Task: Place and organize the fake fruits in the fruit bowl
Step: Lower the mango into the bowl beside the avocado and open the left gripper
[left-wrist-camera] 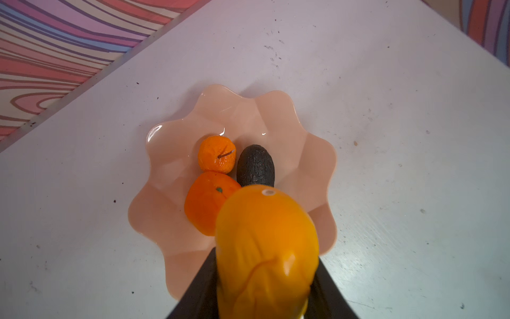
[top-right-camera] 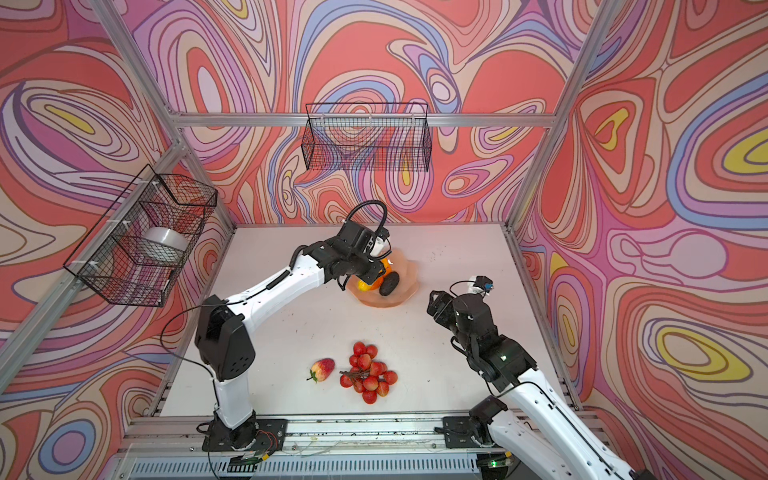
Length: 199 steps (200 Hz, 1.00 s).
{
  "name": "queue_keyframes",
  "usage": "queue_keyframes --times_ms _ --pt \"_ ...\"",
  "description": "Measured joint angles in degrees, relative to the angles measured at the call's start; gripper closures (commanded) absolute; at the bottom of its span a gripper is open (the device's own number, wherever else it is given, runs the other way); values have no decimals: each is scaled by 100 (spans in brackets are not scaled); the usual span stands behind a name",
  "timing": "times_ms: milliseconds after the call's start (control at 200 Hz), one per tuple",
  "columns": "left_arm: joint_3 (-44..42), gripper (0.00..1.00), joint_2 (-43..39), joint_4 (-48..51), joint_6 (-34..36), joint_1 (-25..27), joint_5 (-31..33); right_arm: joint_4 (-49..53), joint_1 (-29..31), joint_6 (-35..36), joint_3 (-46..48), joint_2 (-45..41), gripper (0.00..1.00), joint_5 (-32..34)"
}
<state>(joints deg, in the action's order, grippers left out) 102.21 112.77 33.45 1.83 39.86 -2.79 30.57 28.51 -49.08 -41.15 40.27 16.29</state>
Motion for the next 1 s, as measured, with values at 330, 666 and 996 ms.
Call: queue_keyframes --times_ms 330,666,996 --pt "131 58 789 -323 623 179 267 452 0 -13 0 -538 12 190" --pt "323 38 1329 -387 544 323 356 632 0 -2 -2 -485 12 234" --pt "42 20 1051 -833 94 321 525 715 0 96 -33 -487 11 234"
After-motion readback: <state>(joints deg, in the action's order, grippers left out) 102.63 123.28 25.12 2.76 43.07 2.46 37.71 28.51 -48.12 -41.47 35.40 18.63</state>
